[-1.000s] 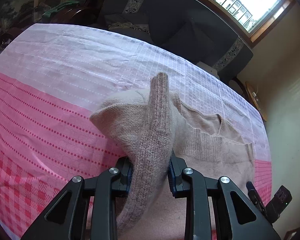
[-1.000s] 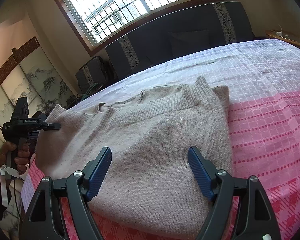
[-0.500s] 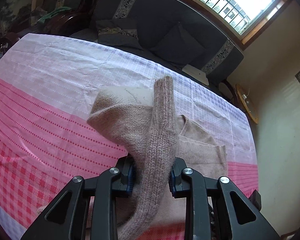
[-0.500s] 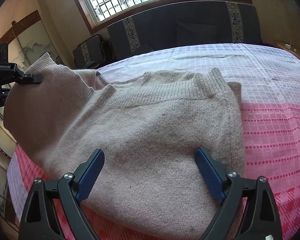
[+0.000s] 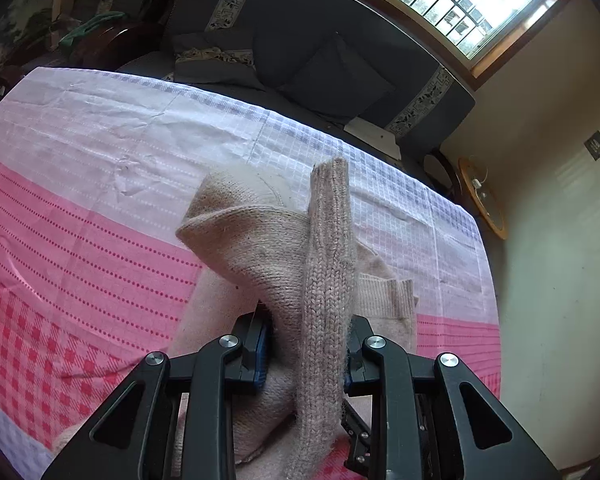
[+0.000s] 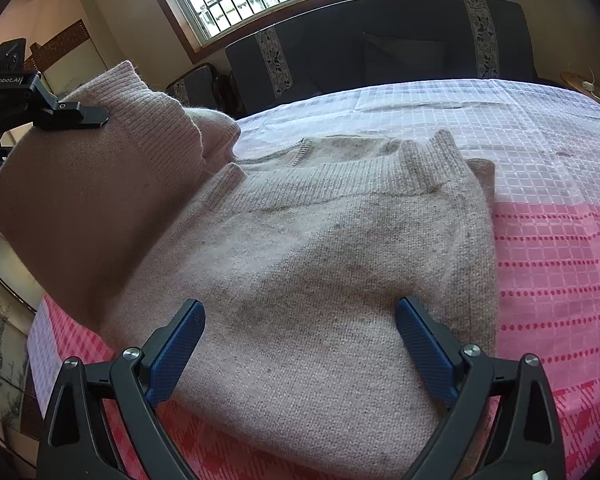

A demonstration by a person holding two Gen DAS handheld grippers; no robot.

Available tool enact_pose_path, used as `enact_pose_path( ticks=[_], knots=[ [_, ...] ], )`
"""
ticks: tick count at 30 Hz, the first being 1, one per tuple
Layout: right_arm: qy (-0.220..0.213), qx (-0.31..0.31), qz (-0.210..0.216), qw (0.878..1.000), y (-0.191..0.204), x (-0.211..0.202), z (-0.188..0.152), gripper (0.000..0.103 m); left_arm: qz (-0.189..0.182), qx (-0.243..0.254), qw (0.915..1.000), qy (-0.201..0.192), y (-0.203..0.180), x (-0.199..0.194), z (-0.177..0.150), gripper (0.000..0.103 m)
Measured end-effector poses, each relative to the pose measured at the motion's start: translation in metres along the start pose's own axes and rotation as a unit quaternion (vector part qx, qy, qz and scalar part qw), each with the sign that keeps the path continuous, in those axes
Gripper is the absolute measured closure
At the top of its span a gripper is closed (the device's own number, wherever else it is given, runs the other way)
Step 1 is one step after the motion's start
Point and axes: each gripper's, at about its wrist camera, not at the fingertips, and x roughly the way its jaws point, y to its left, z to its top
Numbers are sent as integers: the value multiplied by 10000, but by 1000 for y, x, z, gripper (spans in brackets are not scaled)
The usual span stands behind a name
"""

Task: Fold small clothes
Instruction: 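Lift and fold the held side over the sweater with the left gripper, then open the left gripper while the right gripper grasps the other sweater side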

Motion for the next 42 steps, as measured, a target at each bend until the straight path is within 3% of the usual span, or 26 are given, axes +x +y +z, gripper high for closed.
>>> enact_pose_path(
  ticks=[10,20,24,27,28,29,34,36,40,42],
  knots=[
    [13,23,78,10000,-10,-24,-20,8,62,29,10000,71,-34,18,-13,76],
    [22,92,250,9996,-13,-22,-19,7,75,-20,9998,205,-57,40,-19,76],
    [-6,247,442,9987,-21,-22,-18,7,-53,9,9994,334,-71,51,-23,84],
    [-38,385,599,9975,-25,-24,-17,7,-81,122,9990,423,-83,60,-27,84],
    [-44,410,630,9972,-26,-24,-17,7,-168,128,9987,458,-85,62,-28,94],
    [-48,421,649,9970,-27,-24,-17,7,-226,180,9985,476,-88,62,-28,97],
    [-41,344,600,9976,-24,-25,-17,7,-375,547,9973,323,-97,49,-24,97],
    [-40,323,625,9975,-23,-25,-17,7,-266,859,9958,196,-99,40,-24,97],
    [-5,493,1020,9936,-32,-26,-15,7,-384,1158,9925,65,-81,26,-32,97],
    [47,671,1552,9856,-42,-27,-14,7,-442,1403,9889,-217,-66,16,-44,96]
  ],
)
